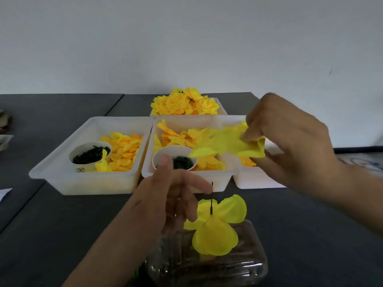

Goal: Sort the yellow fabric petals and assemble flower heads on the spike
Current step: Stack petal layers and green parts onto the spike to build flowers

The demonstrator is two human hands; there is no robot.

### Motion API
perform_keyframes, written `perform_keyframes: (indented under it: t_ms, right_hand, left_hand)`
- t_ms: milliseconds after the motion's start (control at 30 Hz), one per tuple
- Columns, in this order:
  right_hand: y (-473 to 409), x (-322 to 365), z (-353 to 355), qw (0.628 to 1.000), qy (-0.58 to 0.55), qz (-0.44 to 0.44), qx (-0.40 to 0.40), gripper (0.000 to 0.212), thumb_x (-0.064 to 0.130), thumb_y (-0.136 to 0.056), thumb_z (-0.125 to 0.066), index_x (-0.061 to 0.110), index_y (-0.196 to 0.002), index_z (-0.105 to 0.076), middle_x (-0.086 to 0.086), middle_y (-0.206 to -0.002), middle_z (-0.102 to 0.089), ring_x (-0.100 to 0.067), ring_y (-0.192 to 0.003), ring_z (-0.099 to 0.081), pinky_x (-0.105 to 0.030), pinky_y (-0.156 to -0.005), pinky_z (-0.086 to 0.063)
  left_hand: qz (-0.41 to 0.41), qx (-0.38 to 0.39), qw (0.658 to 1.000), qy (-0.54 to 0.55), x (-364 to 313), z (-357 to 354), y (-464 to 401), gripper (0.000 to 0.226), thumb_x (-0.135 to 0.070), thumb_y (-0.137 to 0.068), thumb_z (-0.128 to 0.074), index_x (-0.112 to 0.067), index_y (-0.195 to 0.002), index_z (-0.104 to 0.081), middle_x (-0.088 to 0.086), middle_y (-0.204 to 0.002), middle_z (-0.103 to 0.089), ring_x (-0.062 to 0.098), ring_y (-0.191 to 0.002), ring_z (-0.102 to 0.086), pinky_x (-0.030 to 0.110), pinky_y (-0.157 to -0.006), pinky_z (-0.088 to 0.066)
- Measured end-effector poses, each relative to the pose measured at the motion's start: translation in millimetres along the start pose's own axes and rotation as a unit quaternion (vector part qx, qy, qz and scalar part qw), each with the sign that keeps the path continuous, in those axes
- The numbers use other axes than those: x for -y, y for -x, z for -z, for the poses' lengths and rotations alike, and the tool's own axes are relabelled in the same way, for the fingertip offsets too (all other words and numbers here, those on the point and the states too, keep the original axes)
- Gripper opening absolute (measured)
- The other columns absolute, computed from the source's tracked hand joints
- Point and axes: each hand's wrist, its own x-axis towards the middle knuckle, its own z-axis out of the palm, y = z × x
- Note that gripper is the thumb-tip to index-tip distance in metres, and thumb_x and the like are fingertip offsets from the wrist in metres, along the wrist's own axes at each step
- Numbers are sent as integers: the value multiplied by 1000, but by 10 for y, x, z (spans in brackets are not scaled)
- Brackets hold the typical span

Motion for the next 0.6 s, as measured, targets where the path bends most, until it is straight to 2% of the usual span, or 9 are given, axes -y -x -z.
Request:
perform_keyframes:
  t_ms: [100, 200, 267, 300, 333, 400, 467, 533, 600]
  right_hand:
    - [50, 275, 45, 991, 51, 122, -15, 32, -4, -91, -44, -1, -66, -65, -16, -68, -56, -29, -58, -46, -36, -56, -38]
    - [115, 320, 39, 988, 67, 137, -3, 34, -1, -93, -42, 1, -69, -66, -14, -68, -58, -30, -57, -46, -36, -53, -40]
    - [158, 325, 38, 993, 68, 76, 56, 13, 2, -87, -53, 10, -89, -64, -7, -83, -61, -22, -72, -47, -21, -65, -39]
    - [176, 311, 33, 995, 40, -9, 90, 22, 9, -80, -62, 16, -101, -59, 2, -92, -59, -12, -77, -45, -13, -67, -33]
    - [197, 295, 20, 987, -12, -110, 114, 36, 18, -77, -66, 24, -110, -52, 10, -96, -55, -5, -77, -43, -12, -64, -32]
    - [196, 283, -8, 933, -161, -294, 130, 28, 25, -84, -65, 26, -107, -50, 12, -90, -58, -9, -66, -49, -22, -57, -39]
    - [191, 224, -15, 824, -342, -429, 141, 9, 19, -95, -53, 12, -94, -60, 3, -71, -62, -17, -51, -44, -31, -47, -35]
    - [180, 183, 0, 718, -455, -501, 162, 42, 41, -97, -42, 6, -82, -60, -7, -60, -58, -19, -44, -36, -25, -43, -28]
    - [181, 193, 9, 691, -480, -504, 194, 67, 67, -84, -33, 7, -73, -62, -11, -56, -54, -18, -39, -33, -23, -41, -27]
  left_hand:
    - [24, -20, 999, 30, -61, -97, -1, 61, -83, -58, -60, -24, -66, -75, 3, -47, -58, 9, -30, -44, 18, -32, -33]
    - [-24, -32, 999, -2, -102, -109, 85, 29, -54, -68, -66, -26, -65, -73, -6, -50, -54, 4, -37, -47, 15, -38, -39]
    - [-61, -10, 998, -20, -144, -130, 150, 24, -43, -75, -58, -25, -65, -71, -9, -50, -50, 3, -40, -43, 13, -42, -39]
    - [-73, -11, 997, -26, -154, -136, 166, 25, -41, -77, -57, -24, -65, -70, -8, -50, -49, 3, -41, -42, 13, -42, -39]
    - [-81, -16, 996, -27, -156, -136, 171, 25, -39, -78, -56, -23, -63, -69, -9, -49, -48, 2, -40, -41, 12, -41, -37]
    - [-93, -24, 995, -39, -147, -131, 168, 27, -38, -78, -54, -21, -62, -67, -9, -46, -46, 0, -39, -39, 10, -41, -36]
    - [-102, -25, 993, -58, -132, -124, 146, 28, -42, -76, -55, -18, -65, -67, -10, -48, -44, 1, -40, -37, 11, -41, -35]
    - [-106, -26, 991, -82, -98, -103, 115, 32, -45, -75, -55, -16, -67, -66, -6, -50, -44, 2, -42, -37, 12, -42, -35]
    - [-98, -29, 989, -108, -53, -80, 76, 38, -50, -73, -56, -14, -75, -69, 11, -58, -51, 6, -49, -43, 14, -47, -40]
